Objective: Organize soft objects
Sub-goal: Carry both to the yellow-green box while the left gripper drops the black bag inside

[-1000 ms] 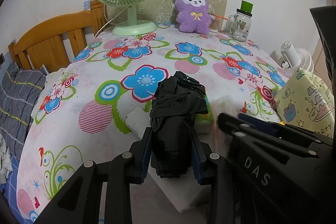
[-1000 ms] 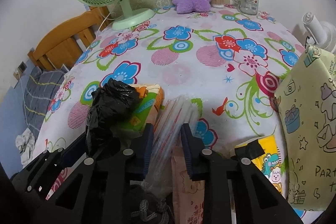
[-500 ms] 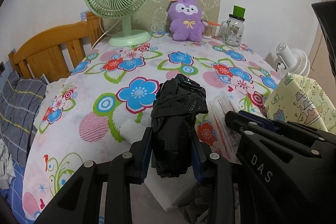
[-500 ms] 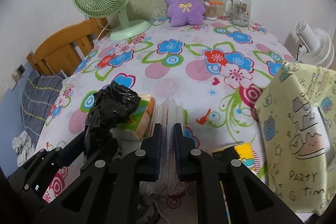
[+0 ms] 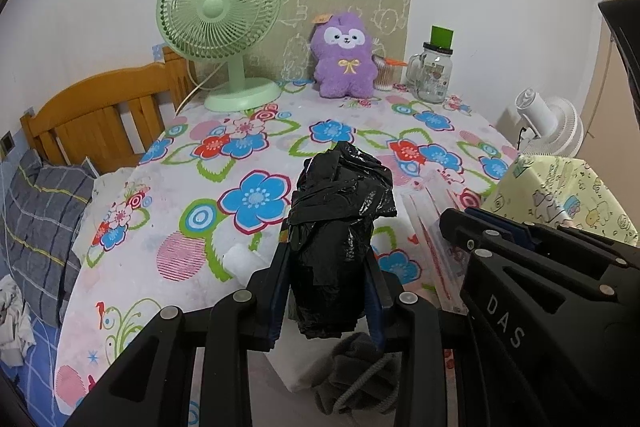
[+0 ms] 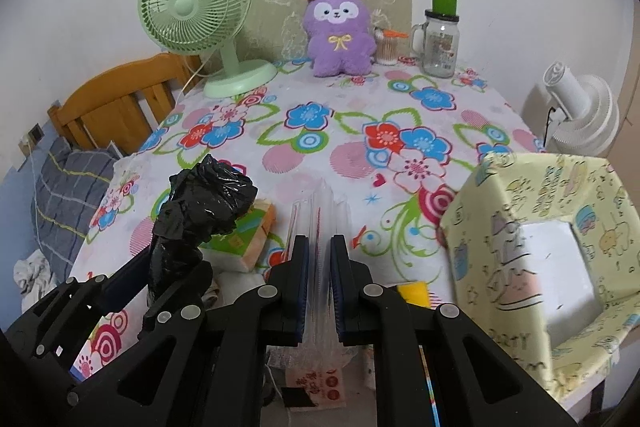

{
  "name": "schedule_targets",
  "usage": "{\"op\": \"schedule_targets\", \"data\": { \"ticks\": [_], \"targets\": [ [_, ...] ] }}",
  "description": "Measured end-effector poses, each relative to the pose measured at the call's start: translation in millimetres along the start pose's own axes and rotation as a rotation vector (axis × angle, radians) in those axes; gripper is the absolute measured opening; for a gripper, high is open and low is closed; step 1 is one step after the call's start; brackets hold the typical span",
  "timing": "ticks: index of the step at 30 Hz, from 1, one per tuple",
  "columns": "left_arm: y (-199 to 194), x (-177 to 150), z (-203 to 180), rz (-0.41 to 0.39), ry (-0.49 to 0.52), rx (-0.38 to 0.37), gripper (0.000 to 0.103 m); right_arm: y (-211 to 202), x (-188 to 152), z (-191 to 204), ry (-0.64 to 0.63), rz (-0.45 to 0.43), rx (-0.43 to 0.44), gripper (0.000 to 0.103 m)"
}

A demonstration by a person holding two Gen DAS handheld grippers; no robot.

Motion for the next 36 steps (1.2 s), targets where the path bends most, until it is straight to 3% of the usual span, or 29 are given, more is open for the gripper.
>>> {"op": "schedule_targets", "data": {
  "ticks": [17,36],
  "targets": [
    [-36,14,-23,-0.060,0.020,0.000,0.033,-49,10,-10,-0.035,-0.070,-0.020,0.013],
    [-45,33,-71,-0.095,0.053,-0.042,0.033,-82,21,-46,-0.060,-0.138,-0.065,0.013]
  ]
}}
Point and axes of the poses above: each gripper's, at about its wrist camera, not at the fingertips, and y roughly the way its jaws point, z to its left, x to its top, the point moved 5 cm from there along y, roughly the way its jaws point, and after that the axes turned 6 degrees about x, right-handed, at the moved point
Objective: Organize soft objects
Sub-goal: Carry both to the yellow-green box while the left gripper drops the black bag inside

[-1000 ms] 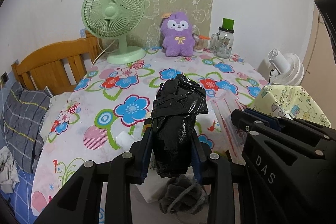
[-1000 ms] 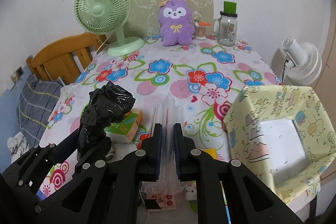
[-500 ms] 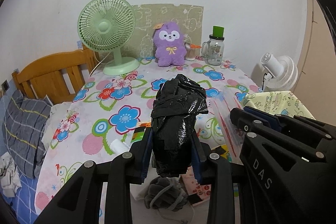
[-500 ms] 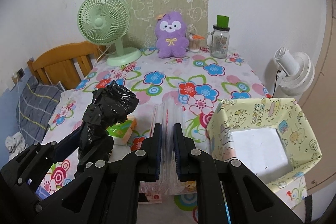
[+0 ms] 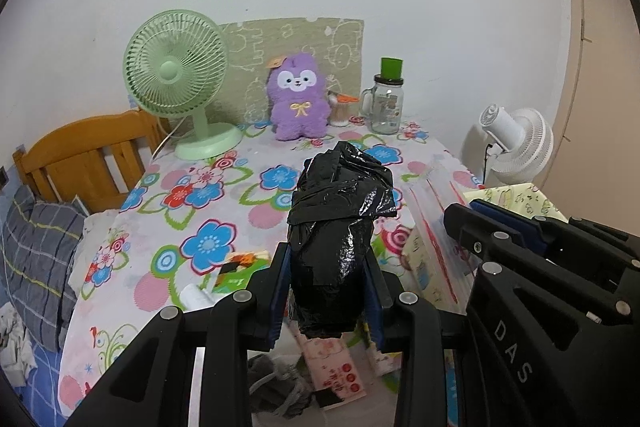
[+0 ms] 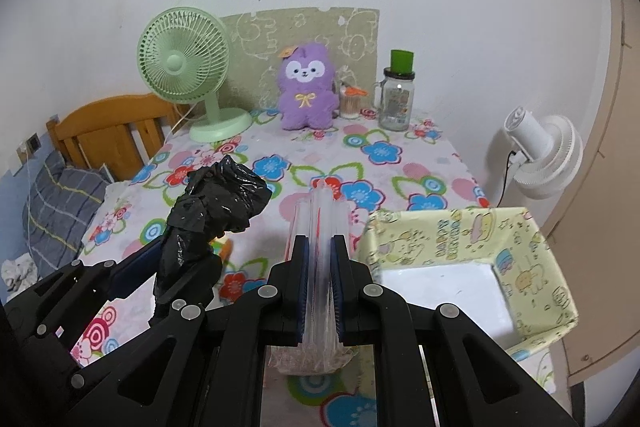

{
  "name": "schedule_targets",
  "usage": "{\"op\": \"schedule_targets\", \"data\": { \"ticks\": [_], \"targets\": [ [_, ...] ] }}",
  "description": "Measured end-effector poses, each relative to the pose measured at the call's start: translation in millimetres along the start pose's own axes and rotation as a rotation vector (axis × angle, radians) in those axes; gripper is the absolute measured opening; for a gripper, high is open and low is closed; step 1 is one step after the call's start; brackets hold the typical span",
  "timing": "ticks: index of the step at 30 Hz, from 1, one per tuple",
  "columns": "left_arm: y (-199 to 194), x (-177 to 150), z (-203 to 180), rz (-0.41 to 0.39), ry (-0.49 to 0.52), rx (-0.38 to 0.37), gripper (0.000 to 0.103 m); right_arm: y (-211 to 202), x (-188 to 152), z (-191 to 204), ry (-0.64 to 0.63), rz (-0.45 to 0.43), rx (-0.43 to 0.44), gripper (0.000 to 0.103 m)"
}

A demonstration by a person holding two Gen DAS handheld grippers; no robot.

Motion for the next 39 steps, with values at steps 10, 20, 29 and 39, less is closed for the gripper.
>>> {"op": "schedule_targets", "data": {
  "ticks": [10,20,29,39],
  "targets": [
    [-6,17,-29,-0.036,0.021,-0.033,0.033,-16,13,-30,0.005,-0.037,-0.028,0.013],
    [-3,22,-62,-0.041,0.056,-0.067,0.033,-23,13,-62,0.019,-0.044,-0.055,0.013],
    [7,22,-95,-0.015,0.079,-0.102,0.033,-23,8,-94,0.049,-0.040,-0.072,0.013],
    [18,16,-132,0.021,0.119,-0.139,0.033,-20,-2,-131,0.077,-0.020,-0.092,0.013]
  ]
}}
Point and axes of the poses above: each gripper's, at about its wrist camera, not at the fingertips, and y roughly the way its jaws point, z to its left, x to its top, the point moved 5 cm from there along y, roughly the way its jaws point, and after that the axes turned 6 degrees about x, right-handed, at the moved point
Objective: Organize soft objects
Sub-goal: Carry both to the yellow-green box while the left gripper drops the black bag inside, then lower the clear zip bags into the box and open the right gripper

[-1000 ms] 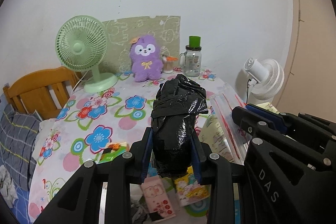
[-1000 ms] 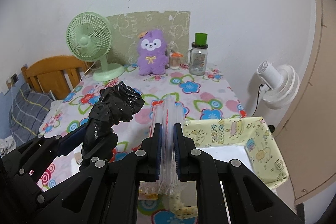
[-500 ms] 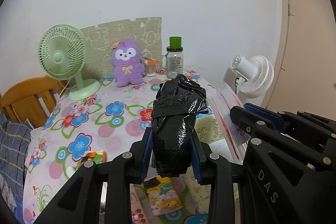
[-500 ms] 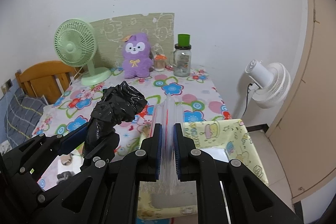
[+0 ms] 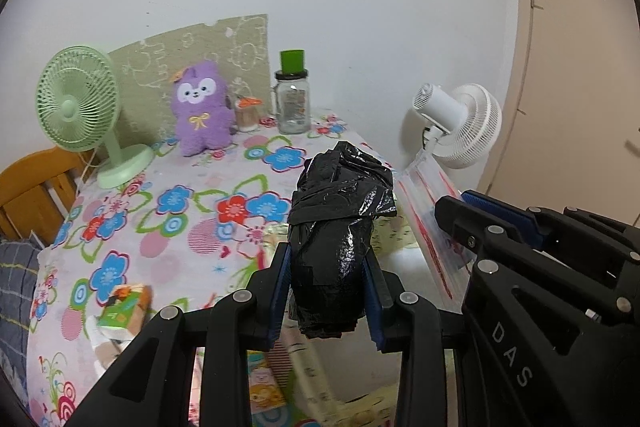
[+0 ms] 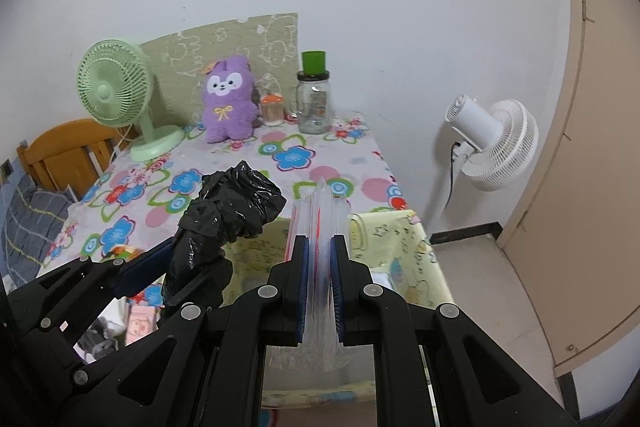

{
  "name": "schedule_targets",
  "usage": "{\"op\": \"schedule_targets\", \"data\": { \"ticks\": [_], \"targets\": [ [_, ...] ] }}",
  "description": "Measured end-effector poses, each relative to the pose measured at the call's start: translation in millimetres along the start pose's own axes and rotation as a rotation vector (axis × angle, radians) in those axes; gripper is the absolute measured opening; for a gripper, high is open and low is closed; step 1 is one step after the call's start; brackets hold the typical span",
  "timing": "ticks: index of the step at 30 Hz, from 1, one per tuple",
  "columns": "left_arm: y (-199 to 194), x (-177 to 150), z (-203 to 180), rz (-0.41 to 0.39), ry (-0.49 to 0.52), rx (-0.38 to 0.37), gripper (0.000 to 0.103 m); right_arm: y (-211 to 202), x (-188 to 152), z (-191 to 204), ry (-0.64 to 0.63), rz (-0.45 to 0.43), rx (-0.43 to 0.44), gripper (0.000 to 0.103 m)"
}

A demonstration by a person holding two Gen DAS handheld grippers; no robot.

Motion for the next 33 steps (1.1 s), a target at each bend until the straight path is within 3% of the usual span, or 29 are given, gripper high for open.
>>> {"op": "schedule_targets", "data": {
  "ticks": [18,20,22,33],
  "targets": [
    [37,-12,-44,0.107,0.075,-0.050,0.039,21,-18,-53,0.057,0.060,-0.053,0.013],
    [41,-15,-46,0.126,0.078,-0.047,0.044,24,-20,-55,0.062,0.070,-0.052,0.013],
    [43,-16,-45,0.139,0.070,-0.040,0.061,27,-22,-56,0.065,0.077,-0.051,0.013],
    [40,-15,-46,0.118,0.101,-0.009,0.083,37,-26,-58,0.085,0.103,-0.033,0.017]
  ]
}}
Point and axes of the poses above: each gripper's, at about its wrist camera, not at the fingertips, and y roughly the way its jaws point, z to its left, x to its top, the point moved 5 cm from there along y, roughly the way its jaws point, and after that the axes turned 6 degrees about x, right-handed, at the moved point
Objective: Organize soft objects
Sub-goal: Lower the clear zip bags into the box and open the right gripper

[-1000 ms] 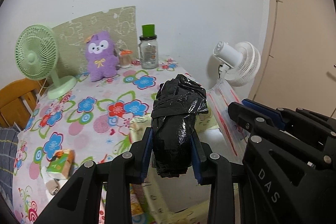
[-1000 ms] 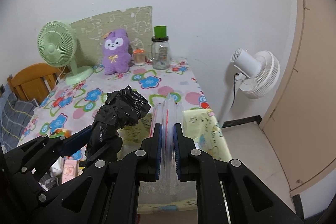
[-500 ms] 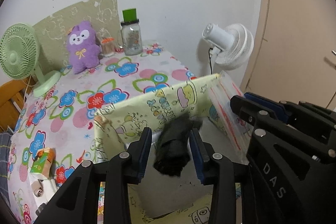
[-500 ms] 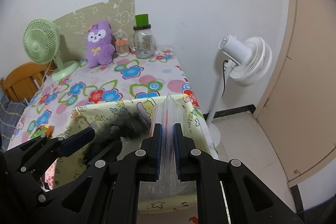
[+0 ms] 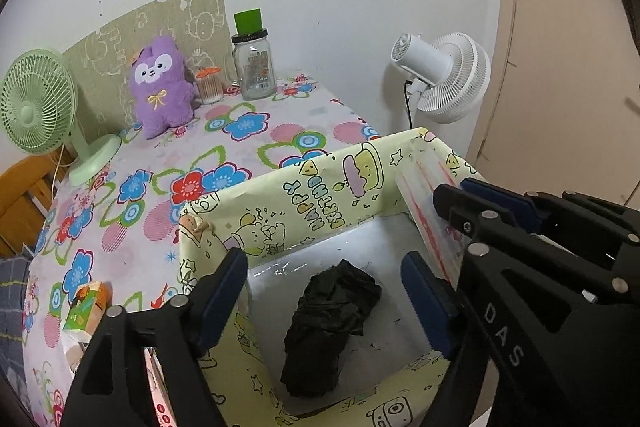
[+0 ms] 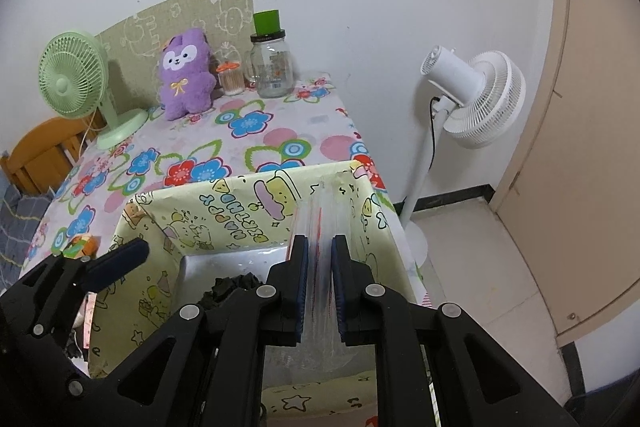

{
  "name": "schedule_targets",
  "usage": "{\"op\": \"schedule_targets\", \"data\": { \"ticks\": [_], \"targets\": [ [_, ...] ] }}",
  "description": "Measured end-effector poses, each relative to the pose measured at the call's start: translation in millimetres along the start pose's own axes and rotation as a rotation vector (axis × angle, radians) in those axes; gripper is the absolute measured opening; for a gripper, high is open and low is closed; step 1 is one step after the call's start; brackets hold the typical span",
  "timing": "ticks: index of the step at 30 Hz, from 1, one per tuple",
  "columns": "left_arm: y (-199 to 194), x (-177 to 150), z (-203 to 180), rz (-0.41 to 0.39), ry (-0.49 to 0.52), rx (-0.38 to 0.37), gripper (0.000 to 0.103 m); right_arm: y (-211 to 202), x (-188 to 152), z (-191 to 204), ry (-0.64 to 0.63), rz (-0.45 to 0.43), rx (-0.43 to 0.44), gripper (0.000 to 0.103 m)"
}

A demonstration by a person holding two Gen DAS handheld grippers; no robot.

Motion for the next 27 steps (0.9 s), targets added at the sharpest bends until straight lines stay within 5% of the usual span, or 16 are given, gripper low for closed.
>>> {"op": "schedule_targets", "data": {
  "ticks": [3,5,7,18,27],
  "targets": [
    [-2,0,0,-0.007,0.004,-0.002,0.085,0,-1,1,-0.008,0.004,-0.008,0.031],
    [-4,0,1,-0.007,0.006,-0.013,0.085,-1,-1,3,-0.012,0.000,0.012,0.060],
    [-7,0,3,-0.012,0.002,-0.017,0.086,-5,0,4,-0.004,-0.015,0.022,0.071],
    [-28,-1,22,-0.045,-0.031,0.003,0.100,-32,3,19,-0.029,-0.091,-0.017,0.086],
    [-45,-9,40,-0.050,-0.042,0.019,0.103,-51,1,42,-0.052,-0.129,-0.026,0.096]
  ]
}}
Point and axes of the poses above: each gripper's, at about its wrist camera, not at the fingertips, and y roughly the way its jaws point, z to its left, x to its top, the point moved 5 cm from there along y, roughly the way its jaws point, and after that the axes turned 6 degrees about x, right-handed, at the moved point
